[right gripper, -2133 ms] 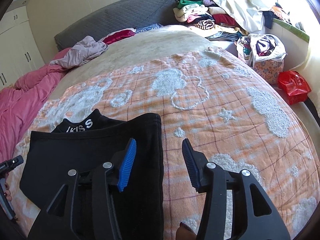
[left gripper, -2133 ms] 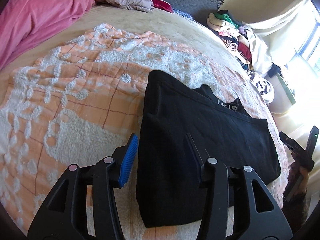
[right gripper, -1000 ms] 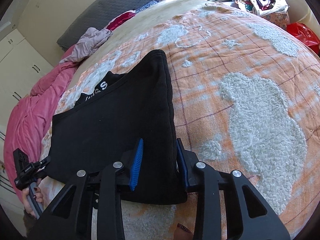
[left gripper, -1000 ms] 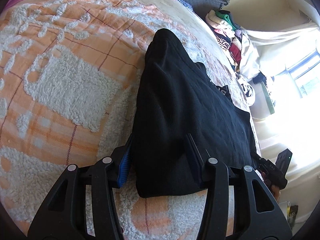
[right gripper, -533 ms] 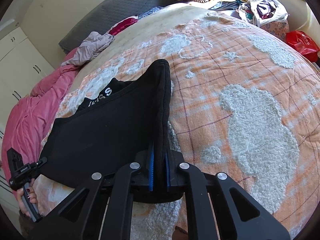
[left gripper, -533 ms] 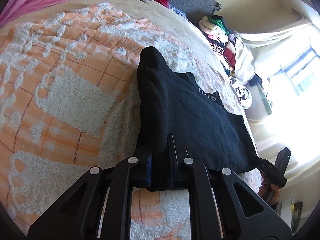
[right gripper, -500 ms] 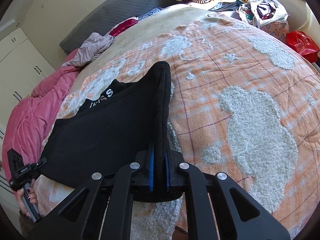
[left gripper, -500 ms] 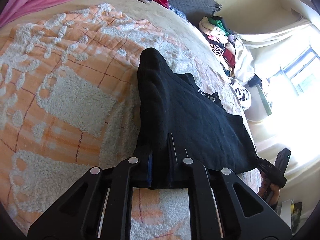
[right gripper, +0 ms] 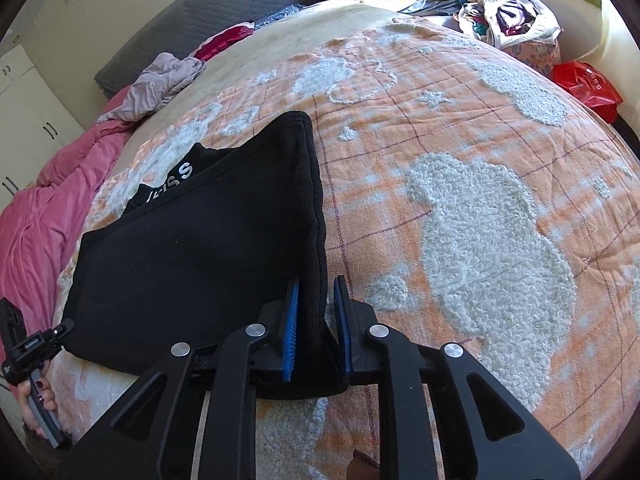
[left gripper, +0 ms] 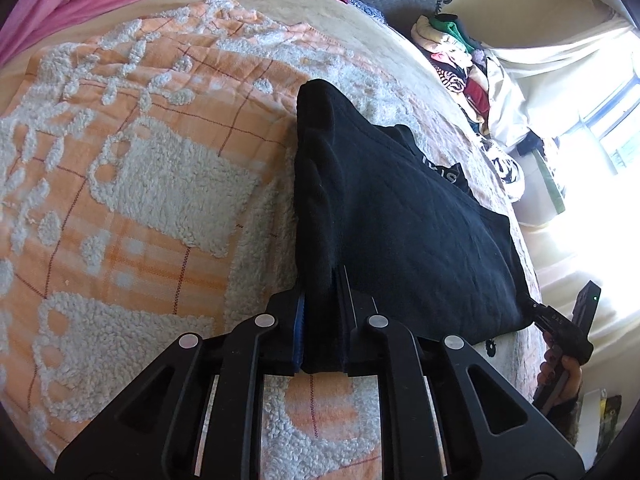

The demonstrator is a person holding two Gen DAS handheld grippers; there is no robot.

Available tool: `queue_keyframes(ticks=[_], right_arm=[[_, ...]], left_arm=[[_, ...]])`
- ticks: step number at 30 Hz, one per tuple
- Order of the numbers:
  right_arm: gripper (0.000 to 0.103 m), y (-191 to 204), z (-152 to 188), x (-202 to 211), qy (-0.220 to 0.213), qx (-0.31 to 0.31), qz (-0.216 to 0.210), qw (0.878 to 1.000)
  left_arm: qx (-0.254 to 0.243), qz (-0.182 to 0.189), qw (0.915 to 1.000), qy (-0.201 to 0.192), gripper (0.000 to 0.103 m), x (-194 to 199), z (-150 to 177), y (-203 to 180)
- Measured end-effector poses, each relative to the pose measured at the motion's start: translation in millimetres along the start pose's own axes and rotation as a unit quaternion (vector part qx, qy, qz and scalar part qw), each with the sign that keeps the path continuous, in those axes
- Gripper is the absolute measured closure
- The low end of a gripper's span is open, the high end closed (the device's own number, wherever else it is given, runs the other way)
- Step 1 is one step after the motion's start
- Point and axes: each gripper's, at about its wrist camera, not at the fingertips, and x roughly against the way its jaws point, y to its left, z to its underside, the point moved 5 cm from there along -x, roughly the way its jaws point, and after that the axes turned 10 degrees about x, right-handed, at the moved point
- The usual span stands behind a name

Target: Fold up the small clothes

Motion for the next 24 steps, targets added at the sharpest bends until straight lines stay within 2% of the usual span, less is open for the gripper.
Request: queue_keyframes(ticks=[3, 8, 11, 14, 16, 19, 21, 24], right_arm=[[0.079, -2, -1, 4, -0.006, -0.003, 0.002, 1.0], [0.079, 0, -8, 16, -0.036, 0.004, 0.016, 0.999], [0.078, 8, -13, 21, -0.052, 0.019, 0.017, 0.998], [0.067, 24, -21, 23, -0.069, 0.05, 0.027, 0.996], [0.066, 40, -27, 19, -0.073, 0.08, 0.026, 0.994], [0.064, 63, -34, 8, -0.068, 0.12, 0.018, 0.99], [0.054, 77, -36, 0, -0.059, 0.147, 0.014, 0.987], [0.052, 93, -35, -13, -0.051, 0.17, 0.019, 0.984]], left_arm=[[-0.01, -0.005, 0.9999, -0.008, 0.096, 5, 0, -3], [-0.02, -0.01, 0.9994, -0.025, 0.095, 16, -5, -6], [-0.038, -0.032, 0.9973, -0.053, 0.095, 25, -9, -12], [-0.056, -0.045, 0.9944, -0.077, 0.094, 33, -13, -23], [-0.072, -0.053, 0.9922, -0.087, 0.085, 33, -16, -33], [-0.094, -0.05, 0.9912, -0.079, 0.083, 22, -18, -53], [-0.116, -0.058, 0.9884, -0.078, 0.078, 13, -16, -67], [-0.15, -0.075, 0.983, -0.075, 0.075, -5, -13, -88]])
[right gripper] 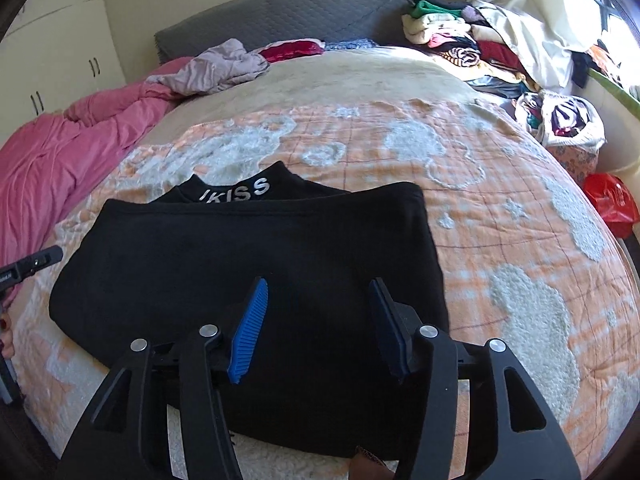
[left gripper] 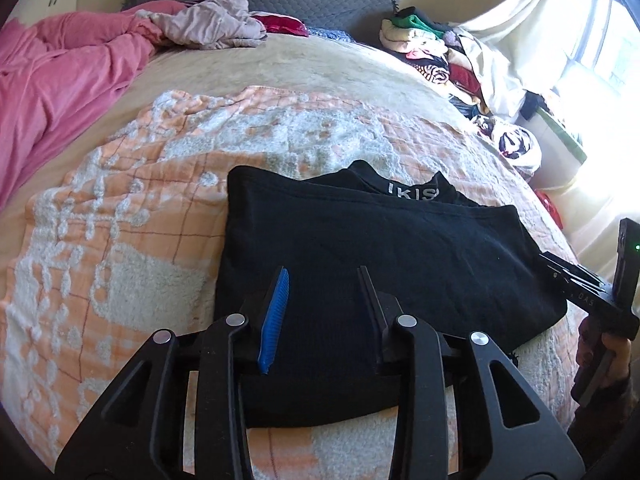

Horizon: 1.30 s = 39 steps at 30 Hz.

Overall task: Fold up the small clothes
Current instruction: 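Open both tools and release the folded shirt, then move the right tool to the folded shirt's edge and grasp it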

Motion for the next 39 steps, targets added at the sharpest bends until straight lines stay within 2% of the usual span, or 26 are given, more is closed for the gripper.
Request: queue_keyframes(ticks=[3, 7, 9, 14, 17, 19, 21, 29, 31, 32, 39], right_arm=[[0.052, 10, -1, -15, 0.013, 0.014, -0.004, 1.0], [0.049, 11, 8, -35, 0.051, 0.024, 0.02, 0.998], [0.043, 4, 11, -39, 0.058, 0.008, 0.016, 0.998], [0.042, -3, 16, -41, 0.067, -0.011, 0.004, 0.998], [0.041, 1, 16, -38, 0.06, -0.002, 0.009, 0.998], [0.035, 4, 15, -33, 0.051, -0.005, 0.003, 0.999], [0.022, 7, 15, -29, 0.045, -0.005, -0.001, 0.999], [0.012, 25, 12, -8, 0.014, 0.013, -0.007, 1.0], [0.01, 33, 10, -1, 0.002, 0.025, -0.008, 1.0], [0.008, 38, 9, 3, -0.005, 0.032, -0.007, 0.999], [0.006, 87, 4, 20, -0.03, 0.081, -0.02, 0.996]], left_arm=[[-0.026, -0.021, 0.9994, 0.002, 0.063, -17, -1, -15], [-0.03, -0.039, 0.9985, 0.021, 0.062, -40, 1, -21], [-0.029, -0.056, 0.9975, 0.033, 0.054, -50, 5, -18], [-0.023, -0.057, 0.9966, 0.056, 0.053, -65, 15, -7], [-0.024, -0.049, 0.997, 0.055, 0.053, -61, 15, -6], [-0.019, -0.046, 0.9975, 0.05, 0.051, -54, 14, -4], [-0.016, -0.047, 0.998, 0.038, 0.046, -45, 13, -3], [-0.021, -0.053, 0.9982, 0.018, 0.039, -21, 13, 5], [-0.025, -0.056, 0.998, 0.016, 0.032, -15, 12, 6], [-0.025, -0.057, 0.9979, 0.015, 0.028, -13, 11, 8], [-0.028, -0.066, 0.9974, 0.005, 0.019, -2, 6, 21]])
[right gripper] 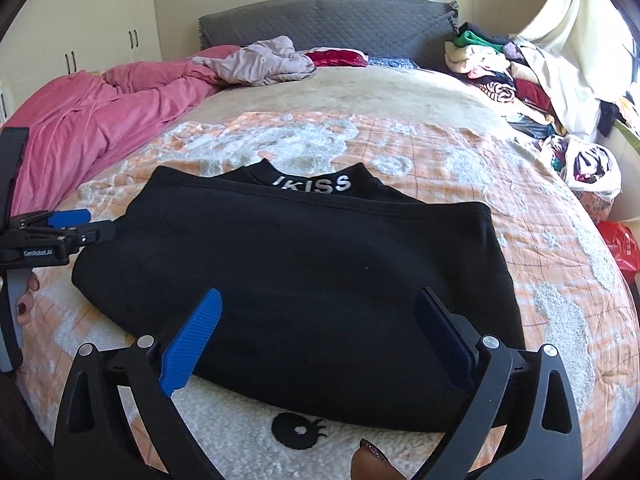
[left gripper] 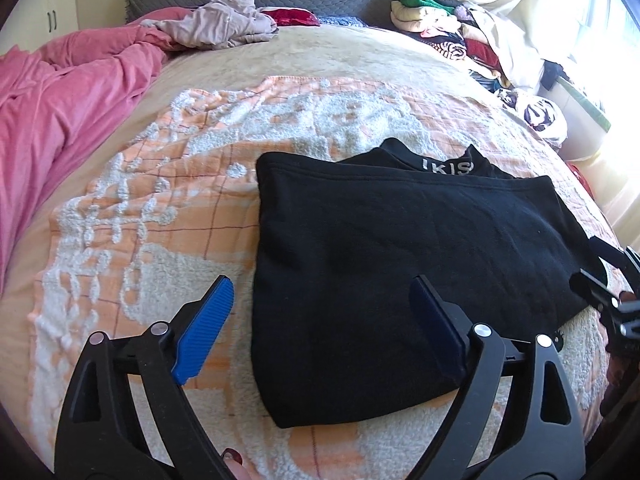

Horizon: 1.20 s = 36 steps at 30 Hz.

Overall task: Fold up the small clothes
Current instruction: 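Move the right tool to the folded shirt's edge and grasp it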

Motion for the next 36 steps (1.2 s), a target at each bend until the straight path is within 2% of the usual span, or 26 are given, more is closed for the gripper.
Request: queue_keyframes(ticks=[3, 9, 13, 23, 26, 36], right_arm=[[0.006, 25, -5, 4, -0.006, 0.026, -0.008, 1.0], [0.006, 76, -10, 0, -0.007, 0.075, -0.016, 0.997], [0.006, 106, -12, -7, 0.0, 0.097, -0.027, 0.995], [0.006, 162, -16, -24, 0.018, 0.153, -0.037, 0.987], [0.006, 171, -15, -30, 0.022, 0.161, -0.04, 0.986], [0.006, 199, -11, -64, 0.046, 0.23, 0.015, 0.972]], left_arm=[[0.008, -0.007, 0.9999, -0.009, 0.011, 2, -4, 12], [0.044, -0.025, 0.9985, -0.019, 0.01, 4, -14, 41], [0.061, -0.023, 0.9974, -0.03, 0.01, 10, -19, 54], [0.086, -0.057, 0.994, -0.037, 0.01, 13, -29, 89], [0.104, -0.055, 0.9926, -0.032, 0.01, 13, -30, 101], [0.11, -0.072, 0.9913, -0.012, 0.01, -4, -30, 117]])
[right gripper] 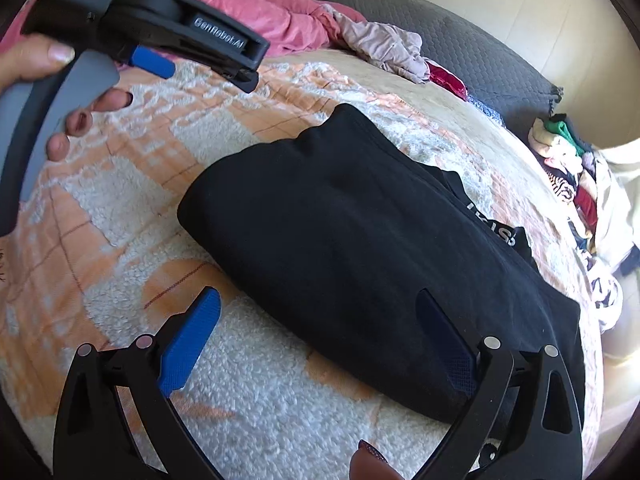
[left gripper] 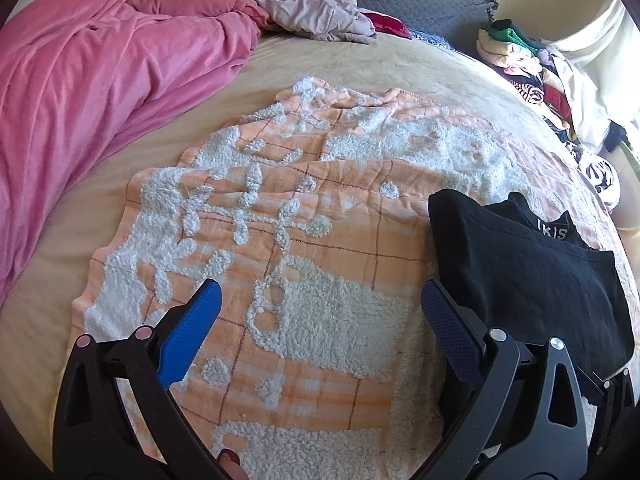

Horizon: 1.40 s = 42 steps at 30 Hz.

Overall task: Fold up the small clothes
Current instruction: 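Move the right tool to the folded shirt's edge and grasp it, then lift and fold the shirt over with the right tool while the left tool holds it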

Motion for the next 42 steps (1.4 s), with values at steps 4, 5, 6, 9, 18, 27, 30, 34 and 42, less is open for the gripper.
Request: queue_keyframes(ticks=[4, 5, 6, 9, 18, 27, 30, 34, 42], right_arm=[[0.006, 4, -8, -16, 0.005, 0.022, 0.034, 0.999], [0.006, 4, -11, -18, 0.005, 0.024, 0.04, 0.999], [0.006, 2, -13, -21, 0.004, 0.024, 0.044, 0.999], [0.007, -3, -18, -26, 0.001, 0.021, 0.055, 0.998], [0.046, -29, -14, -22, -0.031, -0.001, 0.05, 0.998], [0.088, -48, -8, 6, -0.099, -0.026, 0.044, 0.994], [0.089, -54, -5, 14, -0.112, -0.03, 0.049, 0.992], [0.09, -65, 1, 25, -0.132, -0.048, 0.062, 0.988], [0.092, -94, 24, 53, -0.162, -0.089, 0.082, 0.979]], left_arm=[[-0.003, 0.002, 1.0, 0.002, 0.01, -3, 0, -3], [-0.004, 0.003, 1.0, 0.003, 0.01, -3, 1, -4], [-0.005, 0.004, 1.0, 0.004, 0.01, -3, 1, -5], [-0.007, 0.011, 0.9999, 0.009, 0.01, -5, 2, -9], [-0.007, 0.029, 0.9994, 0.018, 0.01, -8, 0, -22], [-0.002, 0.129, 0.9894, 0.067, 0.01, -3, 1, -75], [-0.004, 0.147, 0.985, 0.09, 0.01, -8, 4, -94], [0.003, 0.152, 0.9817, 0.115, 0.01, -20, 6, -112], [0.021, 0.207, 0.97, 0.127, 0.038, -10, 9, -157]])
